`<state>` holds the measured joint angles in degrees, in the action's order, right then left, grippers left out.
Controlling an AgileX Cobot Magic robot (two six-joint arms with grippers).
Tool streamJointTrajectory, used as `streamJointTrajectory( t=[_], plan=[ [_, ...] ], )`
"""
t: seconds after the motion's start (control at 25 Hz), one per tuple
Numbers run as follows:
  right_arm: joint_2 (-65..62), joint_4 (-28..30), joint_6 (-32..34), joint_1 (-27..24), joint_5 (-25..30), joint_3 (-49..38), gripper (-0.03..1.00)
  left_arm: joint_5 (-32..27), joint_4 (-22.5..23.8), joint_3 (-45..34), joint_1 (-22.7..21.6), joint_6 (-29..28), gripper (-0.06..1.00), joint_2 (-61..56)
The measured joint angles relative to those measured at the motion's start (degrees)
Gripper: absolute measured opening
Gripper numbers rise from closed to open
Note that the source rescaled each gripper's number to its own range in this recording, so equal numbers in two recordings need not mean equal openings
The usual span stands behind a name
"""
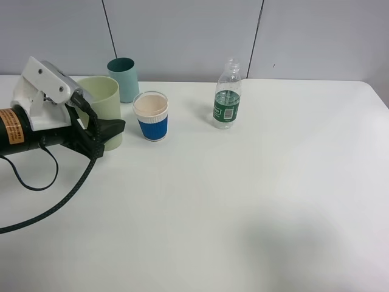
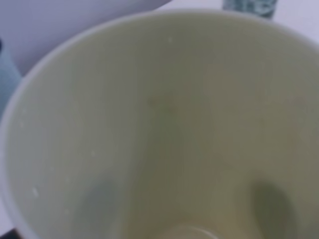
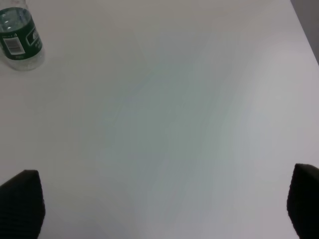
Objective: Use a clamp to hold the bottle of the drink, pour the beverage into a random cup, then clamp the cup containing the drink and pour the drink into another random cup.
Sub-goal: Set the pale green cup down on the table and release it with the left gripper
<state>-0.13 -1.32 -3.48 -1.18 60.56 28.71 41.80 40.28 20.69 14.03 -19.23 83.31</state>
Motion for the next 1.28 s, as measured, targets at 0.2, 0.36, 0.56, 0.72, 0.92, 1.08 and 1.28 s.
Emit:
streamJointTrajectory(
  t=[0.2, 0.36, 0.56, 0.72, 0.92, 1.08, 1.28],
  plan=[
    [0.0, 0.0, 0.0, 0.0, 0.0, 0.0, 0.94, 10.55, 2.02, 0.05, 0.0, 4.06, 0.04, 7.08],
    [0.0, 0.0, 0.0, 0.0, 0.0, 0.0, 0.94, 17.13, 2.5, 0.05, 0.0, 12.29, 0.04, 12.52],
    [0.0, 0.0, 0.0, 0.0, 0.0, 0.0, 0.94, 21.97, 2.55, 0.06, 0.0, 16.8, 0.04, 17.57],
    [0.0, 0.0, 0.0, 0.0, 0.0, 0.0, 0.94, 24.69, 2.68, 0.11, 0.0, 17.29, 0.04, 20.95],
    [0.0, 0.0, 0.0, 0.0, 0.0, 0.0, 0.94, 26.55, 2.74, 0.11, 0.0, 18.77, 0.04, 24.71],
    [0.0, 0.0, 0.0, 0.0, 0.0, 0.0, 0.94, 27.11, 2.74, 0.11, 0.0, 23.85, 0.04, 27.84],
    [0.0, 0.0, 0.0, 0.0, 0.0, 0.0, 0.94, 27.15, 2.68, 0.11, 0.0, 27.76, 0.04, 31.52]
  ],
)
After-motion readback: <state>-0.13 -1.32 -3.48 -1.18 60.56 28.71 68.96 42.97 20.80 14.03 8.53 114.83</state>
